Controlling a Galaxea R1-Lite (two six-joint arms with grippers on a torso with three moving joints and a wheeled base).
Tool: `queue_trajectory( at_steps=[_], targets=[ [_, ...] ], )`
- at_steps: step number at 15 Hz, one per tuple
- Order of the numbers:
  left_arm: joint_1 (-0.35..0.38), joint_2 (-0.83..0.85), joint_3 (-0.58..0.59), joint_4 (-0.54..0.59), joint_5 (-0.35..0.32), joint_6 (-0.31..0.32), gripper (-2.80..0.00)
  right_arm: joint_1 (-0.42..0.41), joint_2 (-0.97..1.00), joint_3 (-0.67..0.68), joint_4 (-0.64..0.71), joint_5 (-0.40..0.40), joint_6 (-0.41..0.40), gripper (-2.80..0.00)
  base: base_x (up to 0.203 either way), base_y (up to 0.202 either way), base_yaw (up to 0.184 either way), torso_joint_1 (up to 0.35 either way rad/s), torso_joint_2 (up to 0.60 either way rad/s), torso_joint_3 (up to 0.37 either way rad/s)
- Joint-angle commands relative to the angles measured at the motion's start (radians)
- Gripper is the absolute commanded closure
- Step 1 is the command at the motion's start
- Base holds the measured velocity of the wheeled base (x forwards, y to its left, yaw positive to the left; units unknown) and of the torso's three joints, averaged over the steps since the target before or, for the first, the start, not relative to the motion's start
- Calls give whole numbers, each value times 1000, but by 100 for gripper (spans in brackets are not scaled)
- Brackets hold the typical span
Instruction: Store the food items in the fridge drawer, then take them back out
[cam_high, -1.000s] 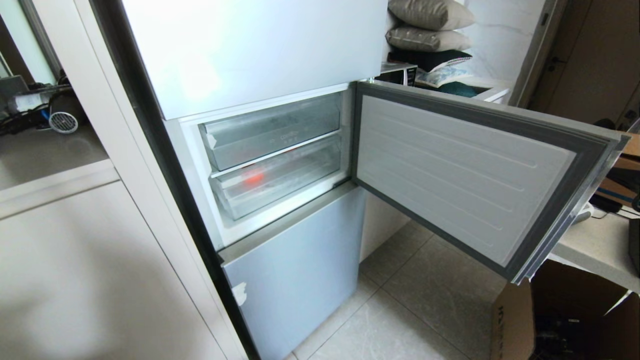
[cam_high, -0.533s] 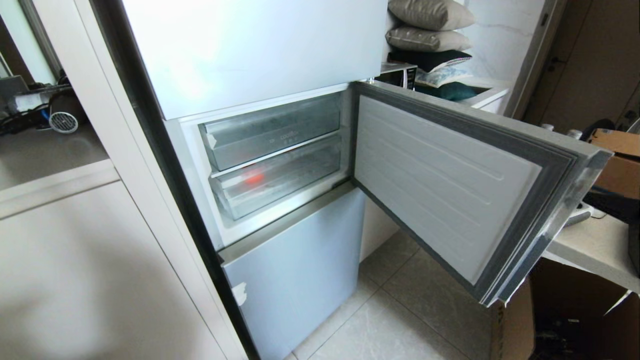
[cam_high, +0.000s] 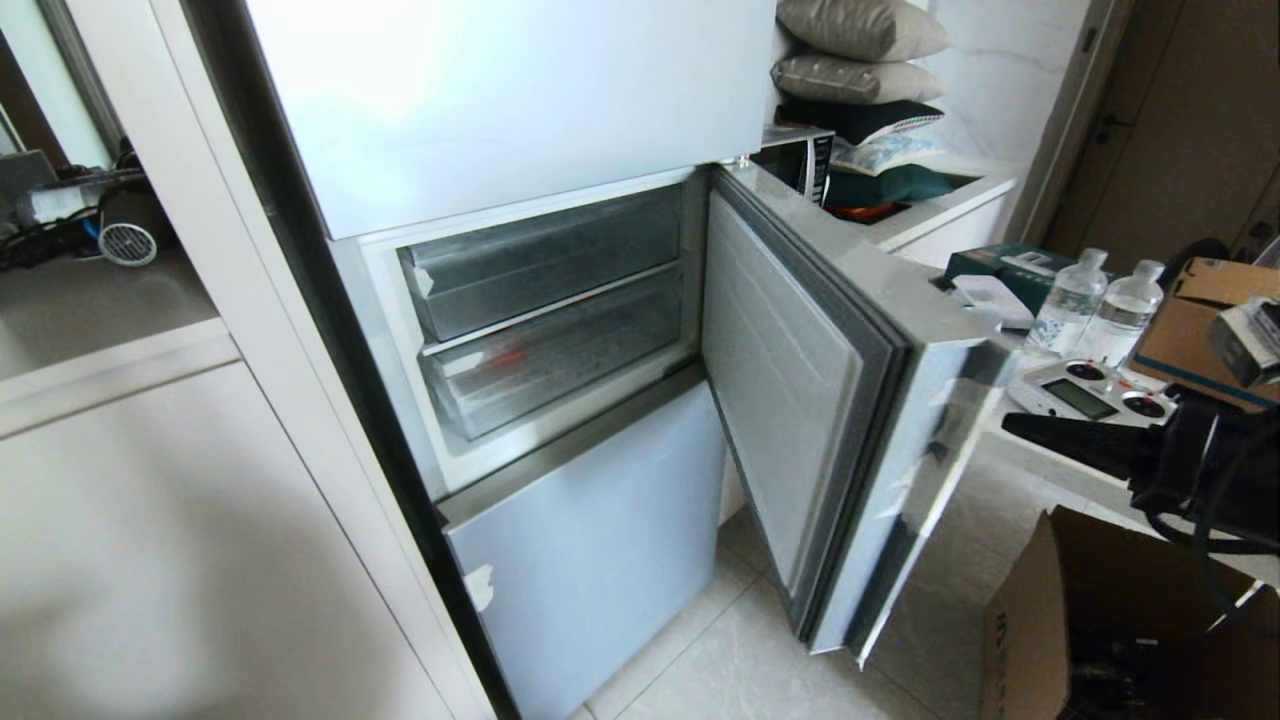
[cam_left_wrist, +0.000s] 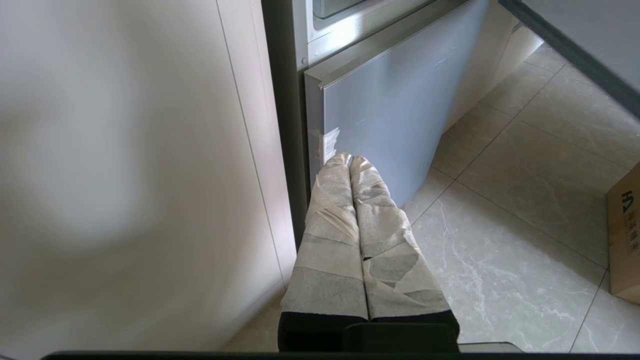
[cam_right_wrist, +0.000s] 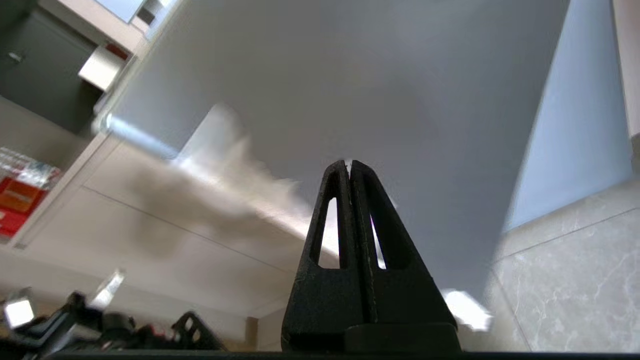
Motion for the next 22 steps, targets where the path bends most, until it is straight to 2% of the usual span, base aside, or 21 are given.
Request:
queue_trajectory(
  at_steps=[1,3,5,9,12,16,19,22],
  targets=[
    [0,0,0,1,0,-1,0,62,7,-24,-5,-32,3,0,0,0,0,0,0,0],
    [0,0,0,1,0,0,0,104,45,-72,8,-40,3,0,0,0,0,0,0,0],
    [0,0,0,1,0,0,0,185,91,-147,81,-84,0,0,0,0,0,0,0,0],
    [0,0,0,1,0,-1,0,368,291,-324,160,-306,-24,0,0,0,0,0,0,0],
    [0,0,0,1,0,1,0,464,450,-440,163,-411,-117,0,0,0,0,0,0,0],
    [0,0,0,1,0,-1,0,563,629,-657,161,-427,-158,0,0,0,0,0,0,0],
    [0,0,0,1,0,-1,0,626,760,-811,159,-425,-233,0,0,0,0,0,0,0],
    [0,0,0,1,0,-1,0,665,918,-1055,141,-421,-272,0,0,0,0,0,0,0]
  ],
)
